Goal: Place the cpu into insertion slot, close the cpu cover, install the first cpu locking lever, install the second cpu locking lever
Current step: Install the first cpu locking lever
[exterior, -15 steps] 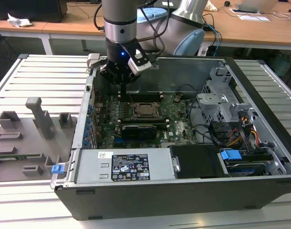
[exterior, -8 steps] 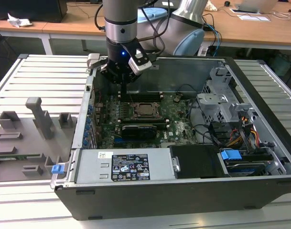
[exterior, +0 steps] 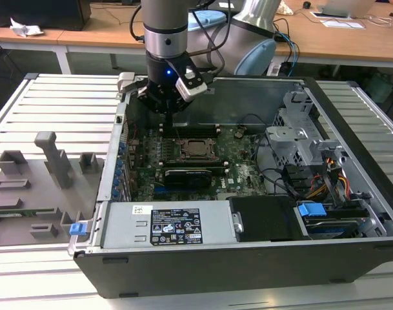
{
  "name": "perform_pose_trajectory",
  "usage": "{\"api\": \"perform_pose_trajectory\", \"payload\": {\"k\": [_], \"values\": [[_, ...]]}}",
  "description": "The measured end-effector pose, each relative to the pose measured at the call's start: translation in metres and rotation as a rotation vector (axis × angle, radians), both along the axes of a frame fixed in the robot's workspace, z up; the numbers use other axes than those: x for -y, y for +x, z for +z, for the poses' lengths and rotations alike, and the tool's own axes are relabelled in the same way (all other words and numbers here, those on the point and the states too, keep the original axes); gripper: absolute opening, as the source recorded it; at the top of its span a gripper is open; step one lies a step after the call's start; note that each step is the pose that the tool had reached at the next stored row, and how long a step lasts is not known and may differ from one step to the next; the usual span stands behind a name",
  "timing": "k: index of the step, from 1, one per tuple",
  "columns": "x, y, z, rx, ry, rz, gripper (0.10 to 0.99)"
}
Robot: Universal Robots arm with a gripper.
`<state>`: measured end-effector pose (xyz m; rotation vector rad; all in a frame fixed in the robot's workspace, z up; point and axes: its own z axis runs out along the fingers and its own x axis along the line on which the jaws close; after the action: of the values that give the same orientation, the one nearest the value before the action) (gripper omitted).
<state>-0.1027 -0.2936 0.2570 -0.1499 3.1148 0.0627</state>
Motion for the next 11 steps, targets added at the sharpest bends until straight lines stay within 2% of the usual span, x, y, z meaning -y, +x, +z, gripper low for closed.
{"api": "perform_pose_trajectory", "payload": {"k": [11], "values": [[0.0000, 0.0030, 0.0000, 0.0000, 0.000, 0.000, 0.106]]}}
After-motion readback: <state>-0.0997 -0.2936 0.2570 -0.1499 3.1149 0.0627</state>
